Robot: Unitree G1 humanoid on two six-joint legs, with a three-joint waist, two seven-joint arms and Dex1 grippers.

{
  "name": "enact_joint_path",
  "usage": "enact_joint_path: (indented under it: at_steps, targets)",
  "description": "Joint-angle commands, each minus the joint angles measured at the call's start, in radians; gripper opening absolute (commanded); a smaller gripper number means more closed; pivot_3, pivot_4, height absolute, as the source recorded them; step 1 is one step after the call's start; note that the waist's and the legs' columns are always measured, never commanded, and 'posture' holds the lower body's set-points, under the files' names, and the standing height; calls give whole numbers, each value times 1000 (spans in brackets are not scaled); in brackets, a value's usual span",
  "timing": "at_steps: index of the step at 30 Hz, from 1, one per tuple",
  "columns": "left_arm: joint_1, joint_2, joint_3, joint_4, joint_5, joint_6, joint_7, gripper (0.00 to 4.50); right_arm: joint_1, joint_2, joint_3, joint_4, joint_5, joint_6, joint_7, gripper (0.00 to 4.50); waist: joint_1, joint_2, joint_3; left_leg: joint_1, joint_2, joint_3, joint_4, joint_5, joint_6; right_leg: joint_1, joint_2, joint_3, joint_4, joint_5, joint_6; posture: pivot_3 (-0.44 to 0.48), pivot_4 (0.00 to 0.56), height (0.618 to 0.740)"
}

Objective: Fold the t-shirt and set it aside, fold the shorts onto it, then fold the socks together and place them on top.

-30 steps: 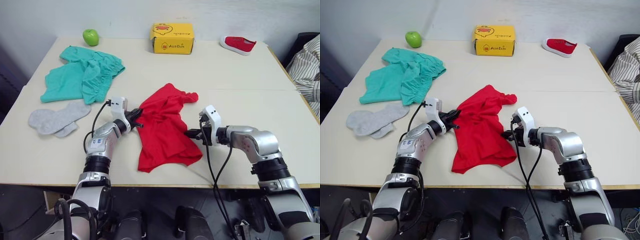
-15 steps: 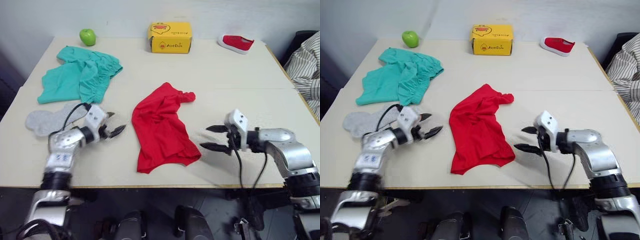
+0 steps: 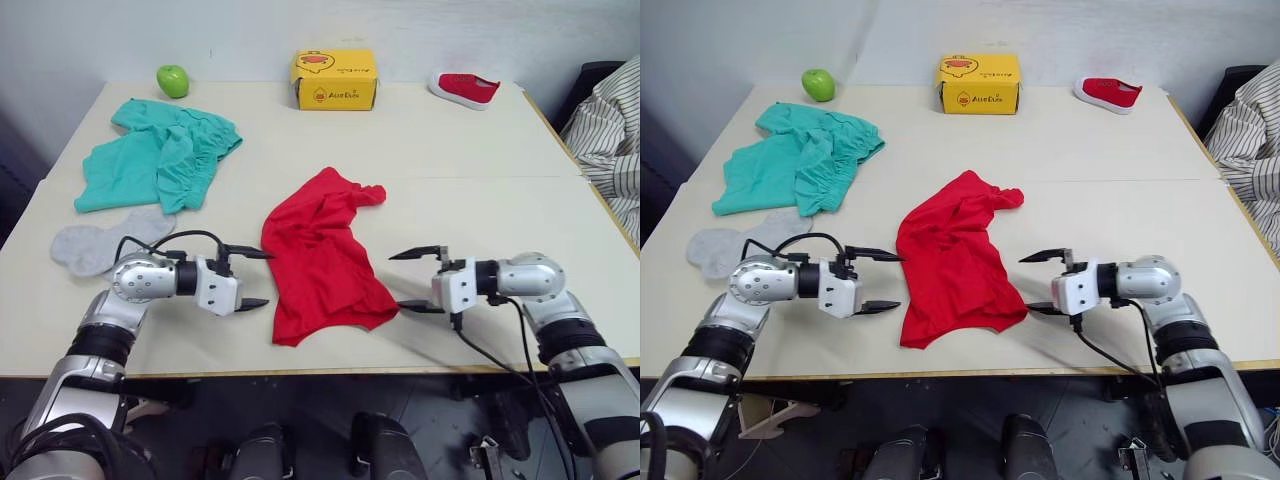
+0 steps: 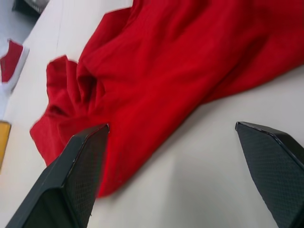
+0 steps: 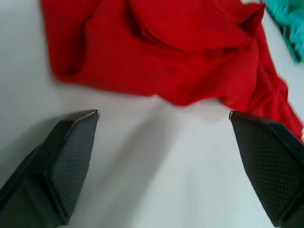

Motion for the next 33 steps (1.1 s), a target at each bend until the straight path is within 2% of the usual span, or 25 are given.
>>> enact_joint_path:
  at_steps: [1, 7, 11, 12, 14, 24, 25, 27, 28, 33]
  targets:
    - [-24, -36, -63, 57, 58, -72, 21, 4473, -25, 49, 54, 51, -79, -91, -55, 4500, 0, 0, 0, 0, 0, 0, 0, 0, 0, 0, 0, 0, 0, 0, 0, 0, 150, 740]
    - [-101, -80, -101, 157, 137, -99, 99, 4473, -72, 89, 102, 108, -208, -94, -187, 4500, 1, 0, -1, 2, 0, 0, 2, -1, 1, 2, 0, 1, 2, 0, 0, 0, 150, 740]
    - [-147, -104, -132, 221, 192, -107, 146, 4473, -95, 99, 130, 134, -248, -75, -229, 4500, 0, 1, -2, 16, 1, 0, 0, -3, 2, 16, -1, 2, -2, 0, 0, 0, 150, 740]
    - [-153, -112, -140, 231, 191, -110, 142, 4063, -95, 100, 136, 135, -240, -70, -221, 4103, 0, 1, -3, 16, 1, 0, 0, -4, 2, 15, -1, 2, -3, 0, 0, 0, 150, 740]
    - [-164, -123, -157, 249, 189, -121, 135, 3581, -96, 98, 146, 135, -235, -63, -211, 3598, 0, 2, -3, 16, 1, 0, 0, -5, 2, 15, -2, 2, -3, 0, 0, 0, 150, 740]
    - [-219, -190, -229, 339, 190, -158, 81, 175, -36, 54, 129, 4, -137, 83, -142, 17, 4, 4, -4, 14, 0, 0, 2, -6, 4, 14, -3, 2, 1, 0, 0, 0, 150, 740]
    - [-223, -197, -226, 347, 176, -137, 64, 18, -20, 45, 123, -26, -126, 113, -135, 0, 5, 6, -5, 14, 0, 0, 2, -6, 4, 14, -3, 2, 1, 0, 0, 0, 150, 740]
    - [-222, -205, -219, 345, 137, -121, 24, 18, 25, 21, 114, -103, -92, 181, -109, 0, 8, 9, -6, 14, -1, 0, 2, -7, 5, 14, -4, 2, 0, 0, 0, 0, 150, 740]
    - [-209, -209, -212, 325, 79, -93, -38, 18, 53, 4, 107, -156, -71, 228, -96, 0, 8, 9, -6, 14, -1, 0, 2, -7, 6, 14, -4, 2, 0, 0, 0, 0, 150, 740]
    - [-80, -176, -181, 54, -199, 79, -257, 18, 207, -117, 57, -488, 19, 523, -48, 0, 4, 11, -5, 11, 0, 0, 3, -12, 7, 13, -4, 1, -4, 0, 0, 0, 150, 740]
